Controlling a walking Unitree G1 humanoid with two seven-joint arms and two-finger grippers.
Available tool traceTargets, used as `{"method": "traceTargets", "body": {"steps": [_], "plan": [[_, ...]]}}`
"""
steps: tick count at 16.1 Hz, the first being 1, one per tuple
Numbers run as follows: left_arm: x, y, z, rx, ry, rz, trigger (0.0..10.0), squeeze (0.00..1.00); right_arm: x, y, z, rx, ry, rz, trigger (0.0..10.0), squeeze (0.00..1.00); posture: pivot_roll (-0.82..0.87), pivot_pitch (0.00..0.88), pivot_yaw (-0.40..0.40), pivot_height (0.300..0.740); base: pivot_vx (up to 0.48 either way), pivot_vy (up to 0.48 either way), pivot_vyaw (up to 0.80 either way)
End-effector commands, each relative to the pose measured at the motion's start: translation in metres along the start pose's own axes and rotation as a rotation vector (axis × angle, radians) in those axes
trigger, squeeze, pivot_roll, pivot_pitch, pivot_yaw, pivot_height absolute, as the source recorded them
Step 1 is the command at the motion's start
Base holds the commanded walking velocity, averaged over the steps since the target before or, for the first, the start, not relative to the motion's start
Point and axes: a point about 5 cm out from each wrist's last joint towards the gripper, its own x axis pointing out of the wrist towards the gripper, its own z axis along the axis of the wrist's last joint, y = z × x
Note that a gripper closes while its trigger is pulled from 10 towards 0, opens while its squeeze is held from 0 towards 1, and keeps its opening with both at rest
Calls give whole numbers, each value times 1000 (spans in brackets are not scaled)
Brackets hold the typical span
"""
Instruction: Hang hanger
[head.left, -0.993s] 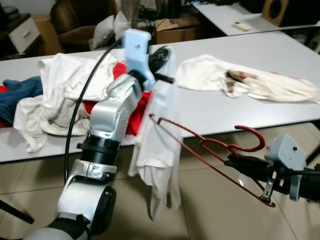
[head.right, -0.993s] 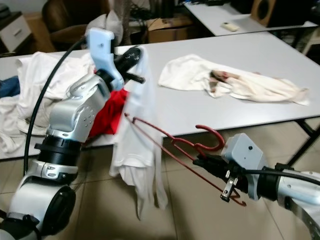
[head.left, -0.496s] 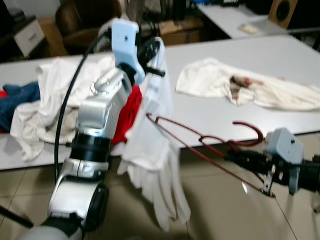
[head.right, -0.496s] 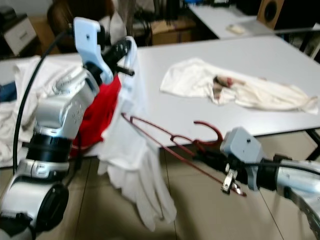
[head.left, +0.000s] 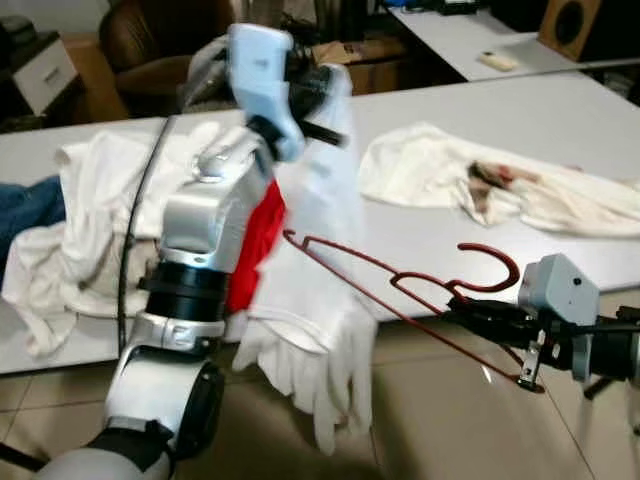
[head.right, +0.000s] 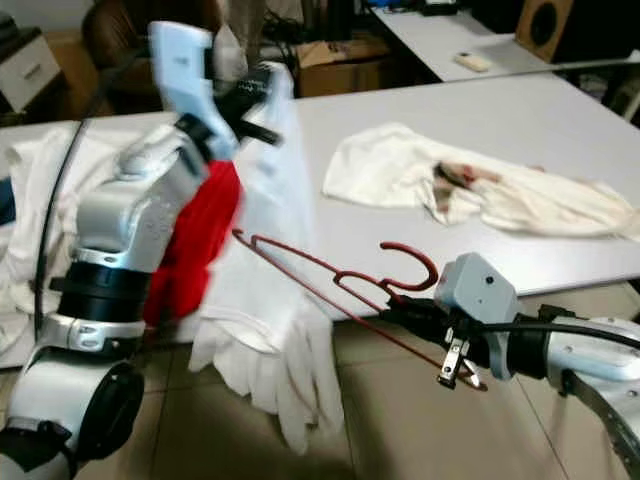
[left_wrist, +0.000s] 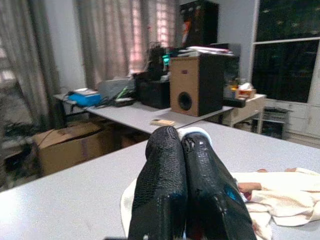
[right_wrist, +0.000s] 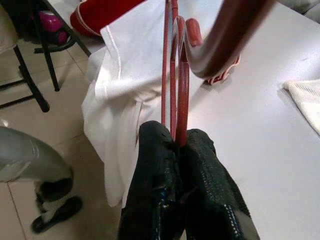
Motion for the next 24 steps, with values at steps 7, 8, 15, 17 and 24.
{"method": "traceTargets", "body": {"steps": [7, 8, 15, 17, 24], "plan": [[0, -10, 32, -17, -83, -102, 10000, 0, 0, -3, 9, -27, -13, 59, 10000, 0, -82, 0, 70, 740, 229, 0, 0], [-1, -13, 39, -17, -102, -140, 10000, 0, 0, -7, 10, -37, -9, 56, 10000, 0, -73, 0, 51, 740, 0, 0, 0], [-12, -36, 85, -129, -243, -380, 10000, 0, 7, -62, 26, -187, 2, -102, 10000, 0, -59, 0, 35, 740, 0, 0, 0], [-12, -33, 98, -187, -311, -393, 10000, 0, 6, -100, 48, -288, -24, -284, 10000, 0, -59, 0, 35, 740, 0, 0, 0], [-21, 16, 164, -344, -673, -195, 10000, 0, -18, -181, 176, -556, -474, -761, 10000, 0, -48, 0, 39, 740, 0, 0, 0]]}}
